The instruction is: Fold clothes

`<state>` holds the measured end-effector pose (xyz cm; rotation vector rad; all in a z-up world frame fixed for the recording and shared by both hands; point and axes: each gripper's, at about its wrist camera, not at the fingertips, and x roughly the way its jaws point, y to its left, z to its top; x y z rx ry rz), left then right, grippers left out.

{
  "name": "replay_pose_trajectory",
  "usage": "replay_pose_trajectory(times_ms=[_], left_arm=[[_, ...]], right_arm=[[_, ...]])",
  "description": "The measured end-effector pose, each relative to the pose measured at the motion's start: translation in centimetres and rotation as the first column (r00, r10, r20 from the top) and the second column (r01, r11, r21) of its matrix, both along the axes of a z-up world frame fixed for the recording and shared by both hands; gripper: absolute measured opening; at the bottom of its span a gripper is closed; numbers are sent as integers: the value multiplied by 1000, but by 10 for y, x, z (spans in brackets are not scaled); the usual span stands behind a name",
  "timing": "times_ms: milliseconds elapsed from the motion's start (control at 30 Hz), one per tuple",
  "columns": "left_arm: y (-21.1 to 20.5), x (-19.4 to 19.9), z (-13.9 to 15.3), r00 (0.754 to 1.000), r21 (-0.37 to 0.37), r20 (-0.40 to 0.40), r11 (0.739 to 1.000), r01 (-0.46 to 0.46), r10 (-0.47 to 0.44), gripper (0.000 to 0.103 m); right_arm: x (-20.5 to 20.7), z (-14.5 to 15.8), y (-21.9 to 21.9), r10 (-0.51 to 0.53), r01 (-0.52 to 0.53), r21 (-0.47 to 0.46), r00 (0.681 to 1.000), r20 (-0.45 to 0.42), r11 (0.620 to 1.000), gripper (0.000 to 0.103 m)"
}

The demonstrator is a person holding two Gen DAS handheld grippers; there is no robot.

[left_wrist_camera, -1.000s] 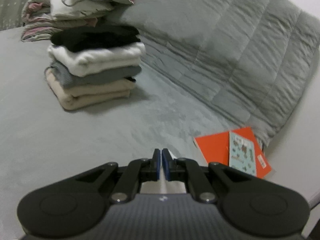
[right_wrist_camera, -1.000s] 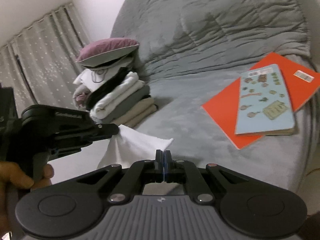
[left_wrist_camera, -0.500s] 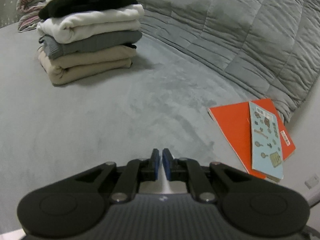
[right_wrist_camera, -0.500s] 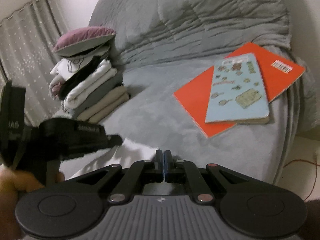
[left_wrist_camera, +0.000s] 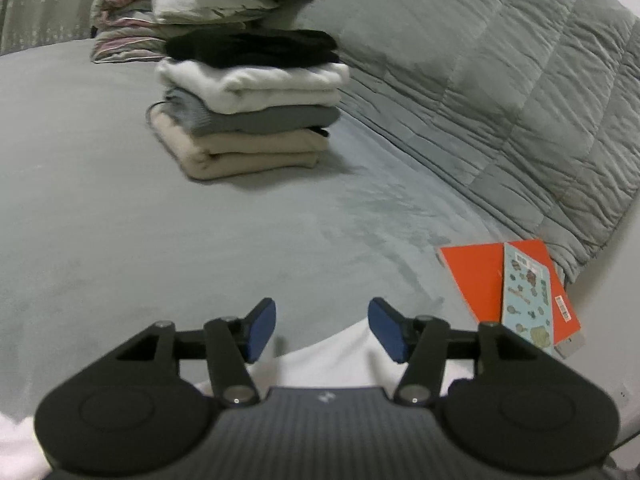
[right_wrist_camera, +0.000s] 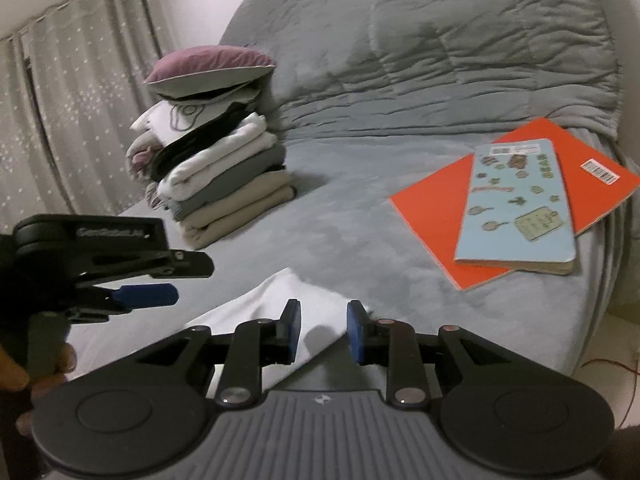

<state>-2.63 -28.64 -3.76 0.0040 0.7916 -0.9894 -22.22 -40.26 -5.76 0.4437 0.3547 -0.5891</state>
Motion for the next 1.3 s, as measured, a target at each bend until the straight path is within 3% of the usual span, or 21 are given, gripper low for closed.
replay_pose_trajectory(times_ms=[167, 500, 767, 900, 1067, 1300], left_arm=[[31, -2, 4, 999, 6, 15, 1000, -30, 29, 59], [110, -14, 12, 995, 29, 29, 995, -96, 95, 61], [180, -20, 13, 974, 74, 0, 972, -224, 225, 62], [216, -20, 16, 940, 113, -7, 935, -337, 340, 65], [273, -26, 21, 887, 83, -30, 885, -458, 462, 67], [363, -40, 23, 774, -18, -101, 777, -629, 625, 72]], right_arm=[[4, -1, 9, 22, -22, -15, 1000, -5, 1000, 32], [13, 5, 26, 68, -69, -27, 997, -32, 997, 33], [21, 11, 56, 143, -144, -17, 988, -61, 989, 33], [22, 12, 74, 183, -183, 8, 980, -75, 983, 33], [17, 11, 87, 217, -210, 96, 973, -81, 973, 33], [6, 6, 95, 265, -243, 250, 963, -56, 937, 33]])
